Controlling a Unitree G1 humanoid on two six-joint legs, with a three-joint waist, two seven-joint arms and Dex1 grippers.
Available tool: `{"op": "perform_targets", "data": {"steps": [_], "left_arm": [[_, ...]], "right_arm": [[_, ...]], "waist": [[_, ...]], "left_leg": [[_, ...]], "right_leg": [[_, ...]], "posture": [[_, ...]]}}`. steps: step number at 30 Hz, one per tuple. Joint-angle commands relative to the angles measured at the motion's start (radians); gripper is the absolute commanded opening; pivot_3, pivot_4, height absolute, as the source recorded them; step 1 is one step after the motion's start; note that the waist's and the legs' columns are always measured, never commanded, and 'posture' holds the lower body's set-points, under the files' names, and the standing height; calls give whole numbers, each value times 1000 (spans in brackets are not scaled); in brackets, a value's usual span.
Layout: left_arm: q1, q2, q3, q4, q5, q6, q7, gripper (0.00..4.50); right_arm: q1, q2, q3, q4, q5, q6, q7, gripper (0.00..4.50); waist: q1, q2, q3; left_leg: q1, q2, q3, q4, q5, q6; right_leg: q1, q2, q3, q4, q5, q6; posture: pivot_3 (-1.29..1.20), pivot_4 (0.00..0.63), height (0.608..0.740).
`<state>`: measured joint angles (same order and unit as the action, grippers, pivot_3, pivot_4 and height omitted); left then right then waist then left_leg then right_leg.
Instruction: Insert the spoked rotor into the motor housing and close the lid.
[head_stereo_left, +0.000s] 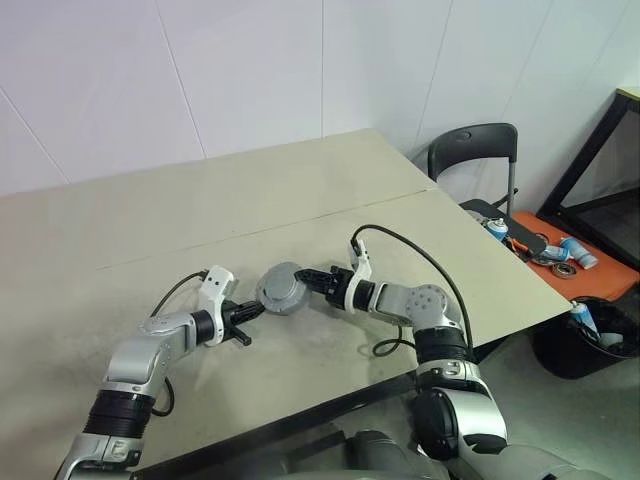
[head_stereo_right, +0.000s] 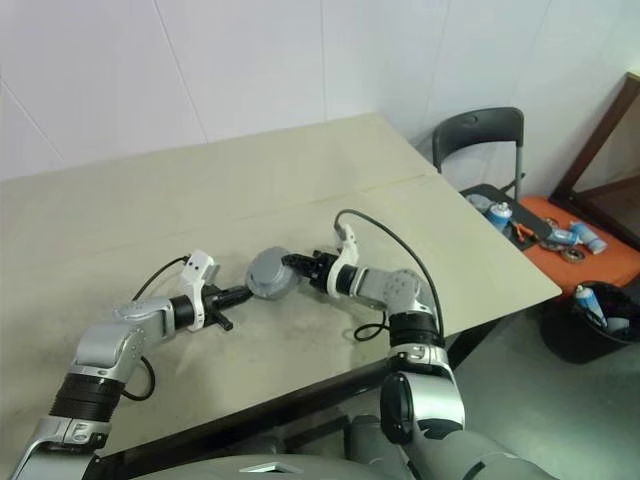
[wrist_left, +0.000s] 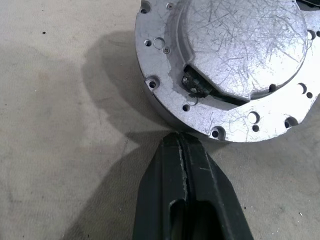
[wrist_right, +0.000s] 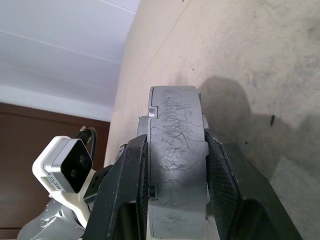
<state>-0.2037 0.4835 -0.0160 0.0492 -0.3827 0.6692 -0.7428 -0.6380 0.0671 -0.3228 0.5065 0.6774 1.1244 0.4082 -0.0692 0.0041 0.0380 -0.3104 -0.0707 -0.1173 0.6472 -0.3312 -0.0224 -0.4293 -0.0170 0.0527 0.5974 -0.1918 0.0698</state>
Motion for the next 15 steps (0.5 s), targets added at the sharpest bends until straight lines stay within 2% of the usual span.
{"op": "perform_targets", "data": {"steps": [1,11,15], "left_arm": [[-16,0,16,-28,-10,-7,-1,0],[-13,-5,13,-29,-7,-8,3,0],[-9,-3,16,-38,-13,-2,4,0]], "right_arm": [[-32,45,24,-19,19,0,-6,1254],[-20,25,22,2,-7,-10,-31,1217],[-38,28,-33,48,13,-18,-75,1217]], "waist": [[0,0,0],[0,0,0],[0,0,0]], "left_leg": [[0,0,0,0,0,0],[0,0,0,0,0,0],[0,0,0,0,0,0]], "right_leg": [[0,0,0,0,0,0],[0,0,0,0,0,0],[0,0,0,1,0,0]], "posture": [[0,0,740],[0,0,740],[0,0,740]]}}
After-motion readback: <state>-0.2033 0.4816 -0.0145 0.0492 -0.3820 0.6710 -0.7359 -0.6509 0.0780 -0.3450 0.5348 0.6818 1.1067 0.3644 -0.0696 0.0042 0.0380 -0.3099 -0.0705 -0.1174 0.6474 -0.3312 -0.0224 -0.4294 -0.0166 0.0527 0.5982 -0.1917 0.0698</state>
